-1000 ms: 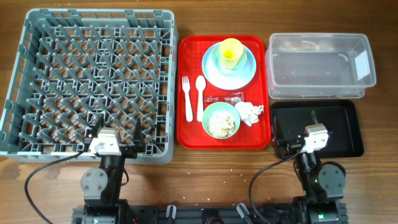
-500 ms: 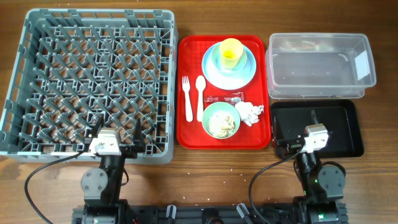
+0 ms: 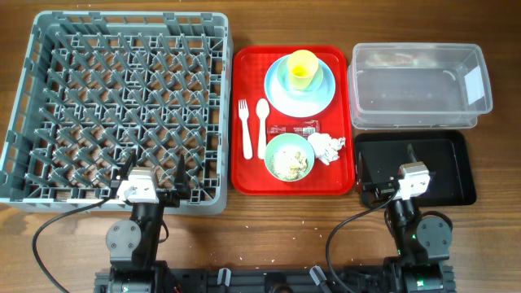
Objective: Sort waste into correct bins and load items into the dishwasher rack
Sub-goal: 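Reach the left gripper to the white spoon on the red tray and grasp it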
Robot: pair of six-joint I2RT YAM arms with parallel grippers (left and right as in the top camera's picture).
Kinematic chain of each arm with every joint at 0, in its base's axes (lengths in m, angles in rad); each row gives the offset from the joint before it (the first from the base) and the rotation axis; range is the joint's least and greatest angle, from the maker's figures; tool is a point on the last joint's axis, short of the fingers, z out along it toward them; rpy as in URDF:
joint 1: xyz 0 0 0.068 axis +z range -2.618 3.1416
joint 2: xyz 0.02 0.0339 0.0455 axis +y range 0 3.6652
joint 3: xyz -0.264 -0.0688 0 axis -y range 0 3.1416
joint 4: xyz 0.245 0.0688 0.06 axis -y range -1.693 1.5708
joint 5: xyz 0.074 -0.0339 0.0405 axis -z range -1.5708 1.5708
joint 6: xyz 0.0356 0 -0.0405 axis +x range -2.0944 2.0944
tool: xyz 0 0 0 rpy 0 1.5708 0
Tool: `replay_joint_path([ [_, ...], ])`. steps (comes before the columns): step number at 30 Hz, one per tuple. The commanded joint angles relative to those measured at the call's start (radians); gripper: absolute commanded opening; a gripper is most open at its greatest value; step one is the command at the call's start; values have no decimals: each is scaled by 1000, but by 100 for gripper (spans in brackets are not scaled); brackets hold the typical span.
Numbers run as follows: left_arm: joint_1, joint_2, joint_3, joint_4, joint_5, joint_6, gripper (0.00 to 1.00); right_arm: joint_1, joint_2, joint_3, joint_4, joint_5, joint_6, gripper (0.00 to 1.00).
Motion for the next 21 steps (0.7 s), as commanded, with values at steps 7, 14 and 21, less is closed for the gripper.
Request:
replay_joint_path([
  [7, -4, -8, 12, 116, 160, -61, 100, 2, 6, -1, 2, 10, -5, 100],
  [14, -4, 307, 744, -432, 289, -201, 100, 2, 6, -1, 2, 10, -5, 100],
  [21, -4, 1048, 1672, -1115, 418, -192, 100, 2, 6, -1, 2, 10, -5, 100],
])
